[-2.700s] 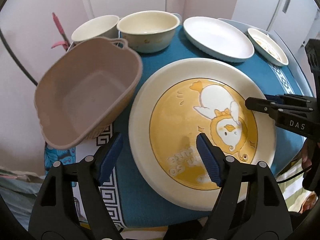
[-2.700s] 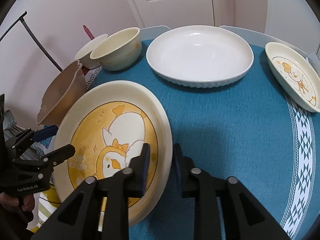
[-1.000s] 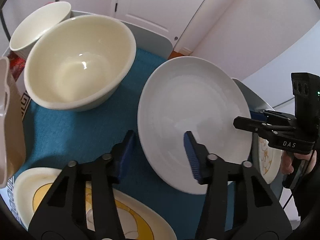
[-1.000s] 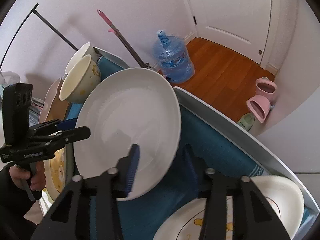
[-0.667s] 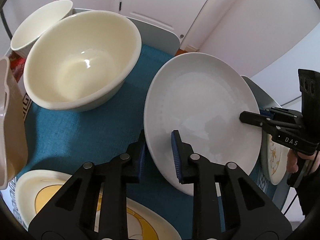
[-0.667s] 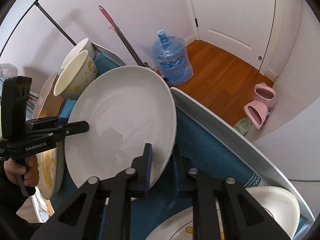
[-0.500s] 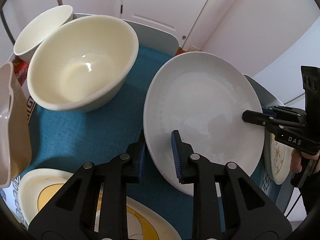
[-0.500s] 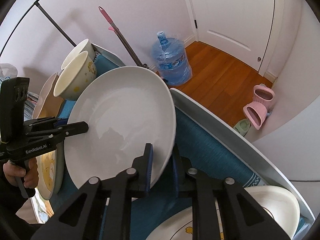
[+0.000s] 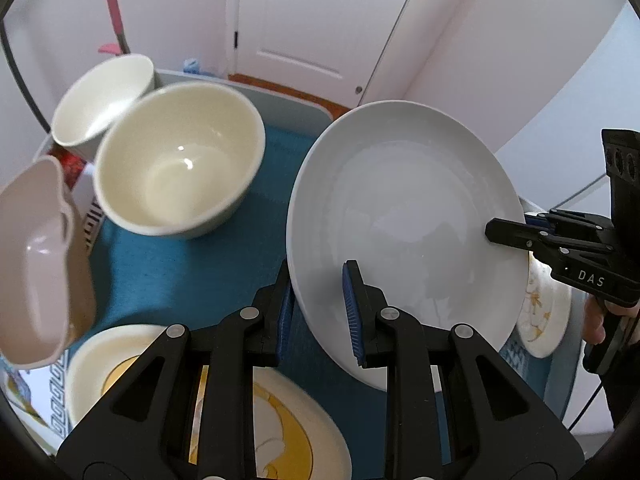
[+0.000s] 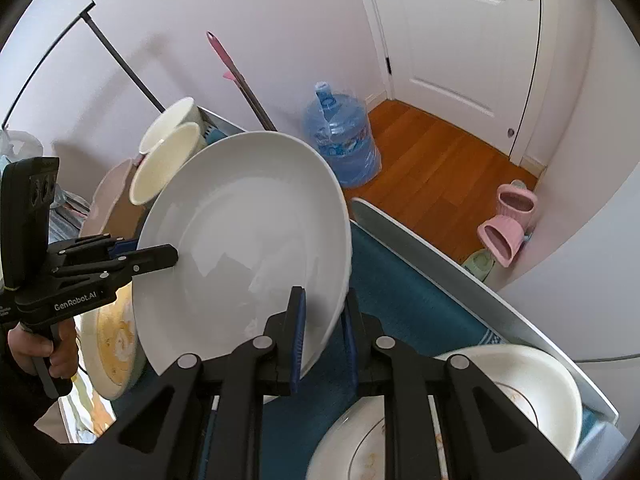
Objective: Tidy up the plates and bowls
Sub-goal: 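Carry the white plate over and lower it onto the yellow plate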
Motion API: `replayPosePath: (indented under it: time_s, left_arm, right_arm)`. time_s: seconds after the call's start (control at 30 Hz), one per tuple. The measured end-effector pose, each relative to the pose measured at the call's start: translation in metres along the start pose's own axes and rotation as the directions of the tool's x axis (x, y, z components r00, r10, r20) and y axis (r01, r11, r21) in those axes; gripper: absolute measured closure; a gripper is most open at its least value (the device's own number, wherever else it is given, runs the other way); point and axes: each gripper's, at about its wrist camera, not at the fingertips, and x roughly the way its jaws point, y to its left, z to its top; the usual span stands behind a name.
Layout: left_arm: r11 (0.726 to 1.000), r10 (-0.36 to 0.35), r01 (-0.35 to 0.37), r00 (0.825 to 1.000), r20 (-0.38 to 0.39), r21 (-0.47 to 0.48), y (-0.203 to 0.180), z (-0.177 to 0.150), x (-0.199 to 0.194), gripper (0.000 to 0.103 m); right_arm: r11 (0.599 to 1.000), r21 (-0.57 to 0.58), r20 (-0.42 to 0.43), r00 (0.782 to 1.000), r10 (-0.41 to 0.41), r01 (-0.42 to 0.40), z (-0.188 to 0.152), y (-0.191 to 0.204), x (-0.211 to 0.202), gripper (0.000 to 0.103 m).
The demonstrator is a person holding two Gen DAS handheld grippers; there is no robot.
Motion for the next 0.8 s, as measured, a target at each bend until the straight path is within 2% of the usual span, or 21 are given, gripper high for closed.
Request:
replayPosePath:
  time_s: [0.1, 0.33, 0.57, 0.8]
  left_arm:
    - [1.0, -0.011, 0.011, 1.0, 0.021, 0.014, -0.001, -0.006, -0.02, 0.082]
    - [0.997, -0.05, 0.048, 0.998, 0.041, 0.055, 0.024, -0.017, -0.075, 0.082]
    - [0.988, -0.088, 0.086, 0.996, 0.006, 0.125, 0.064, -0.04, -0.113, 0.082]
    - [0.975, -0.117, 0.124, 0.992, -0.048, 0.183, 0.103, -0.064, -0.125, 0.082]
  right_arm:
    - [1.0, 0.006, 0.019, 1.0, -0.005, 0.005, 0.0, 0.013, -0.015, 0.087]
    - [0.999, 0.037, 0.038, 0.999, -0.023, 0.022, -0.014, 0.058, -0.036, 0.087]
    - [0.991, 0.118, 0.033, 0.997, -0.065, 0.061, -0.041, 0.117, -0.036, 0.087]
    - [0.968, 0.238, 0.01, 0.996, -0.087, 0.082, -0.075, 0.163, -0.017, 0.087]
